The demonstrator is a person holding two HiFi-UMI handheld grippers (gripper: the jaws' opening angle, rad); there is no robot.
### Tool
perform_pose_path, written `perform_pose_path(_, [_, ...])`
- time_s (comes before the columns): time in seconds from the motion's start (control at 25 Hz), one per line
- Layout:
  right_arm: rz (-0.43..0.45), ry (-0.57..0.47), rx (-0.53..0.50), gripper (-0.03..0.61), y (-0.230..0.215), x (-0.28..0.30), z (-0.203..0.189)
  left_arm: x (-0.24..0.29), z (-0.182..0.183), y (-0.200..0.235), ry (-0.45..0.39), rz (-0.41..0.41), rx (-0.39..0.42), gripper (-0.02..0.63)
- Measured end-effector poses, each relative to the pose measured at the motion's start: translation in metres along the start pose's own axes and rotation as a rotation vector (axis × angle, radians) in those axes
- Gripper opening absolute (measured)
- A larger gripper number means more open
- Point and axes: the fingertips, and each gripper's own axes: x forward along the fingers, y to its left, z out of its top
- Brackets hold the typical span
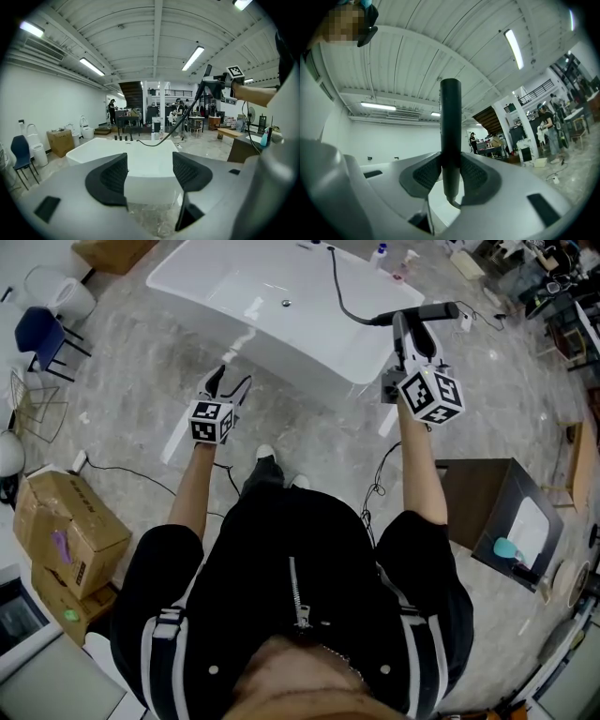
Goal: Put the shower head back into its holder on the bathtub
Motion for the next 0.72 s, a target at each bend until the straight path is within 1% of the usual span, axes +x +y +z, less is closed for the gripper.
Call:
perform_pose_path(0.24, [0.008,-0.022,0.035,0.129,-0.004,0.006,0.007,0.028,0.000,-0.002,0.000,-0.039,0.010,0.304])
perform_pose_path(0.4, [0.014,-0.036,0.061,0.129,-0.004,0.018,0.011,0.057,0.001,0.003,0.000,-0.082,0.018,0.304])
perform_pose_path(0.6, [-0.005,-0.049,0.081,0.129,-0.012,0.046,0.013,0.115,0.010,0.020,0.011,-0.149,0.030,0.304])
perform_pose_path(0.72, [-0.018,-0.071,0.126,0.129,-0.027,0.064,0.018,0.157,0.017,0.020,0.022,-0.205,0.049,0.304])
